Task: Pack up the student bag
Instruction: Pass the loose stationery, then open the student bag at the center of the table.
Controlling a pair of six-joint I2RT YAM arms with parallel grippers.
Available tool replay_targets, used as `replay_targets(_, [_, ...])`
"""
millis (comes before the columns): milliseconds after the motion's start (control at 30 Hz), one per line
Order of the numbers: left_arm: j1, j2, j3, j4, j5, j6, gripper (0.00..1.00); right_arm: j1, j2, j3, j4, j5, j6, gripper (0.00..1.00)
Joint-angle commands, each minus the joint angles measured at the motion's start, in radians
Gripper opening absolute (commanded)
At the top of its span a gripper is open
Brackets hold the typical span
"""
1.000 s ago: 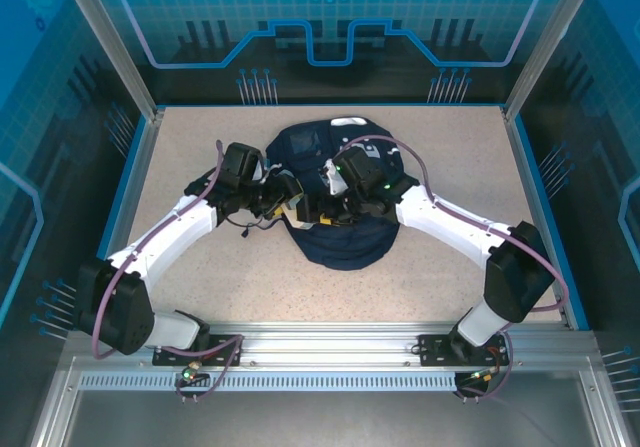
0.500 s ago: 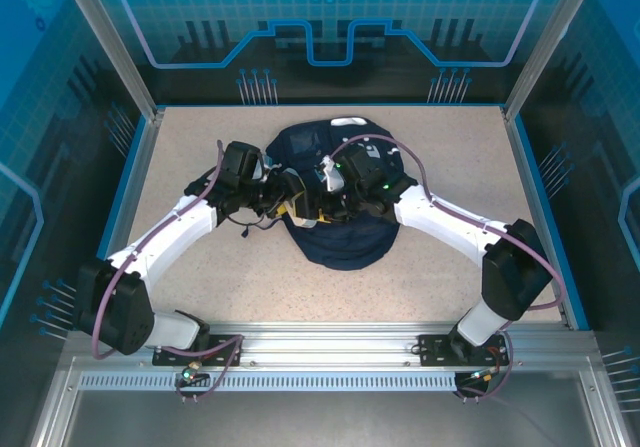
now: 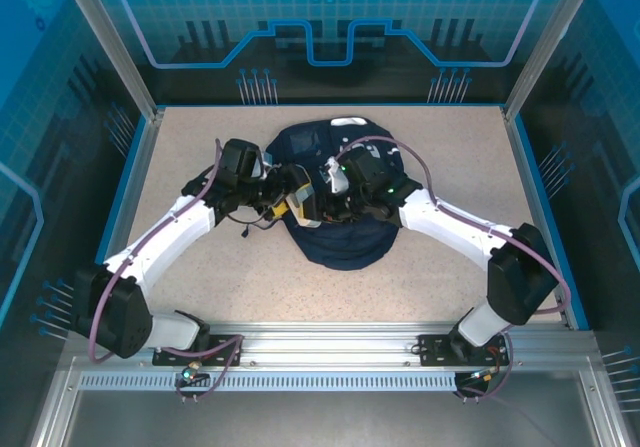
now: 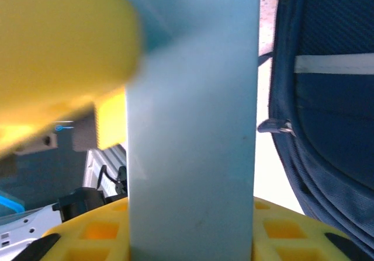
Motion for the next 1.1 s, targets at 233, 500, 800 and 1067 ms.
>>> replay_targets(233, [-0.032, -0.043, 0.092, -0.087, -0.048, 0.312, 0.99, -0.177, -0.248, -0.033, -0.218, 0.145, -0.142, 0.19])
replay_targets(500, [-0.254, 0.078, 0.202, -0.138, -0.162, 0.658, 0.98, -0.391, -0.394, -0.056, -0.412, 0.181, -0.198, 0.2])
replay_targets(800, [-0.387, 0.396, 0.481, -0.352, -0.403, 0.956, 0.87, -0.547, -0.472, -0.109, -0.459, 0.12, -0.186, 0.21])
replay_targets(1067, [-0.386, 0.573, 0.626, -0.465, -0.475, 1.051, 0.93, -0.572, -0.494, -0.13, -0.456, 0.105, -0.17, 0.22])
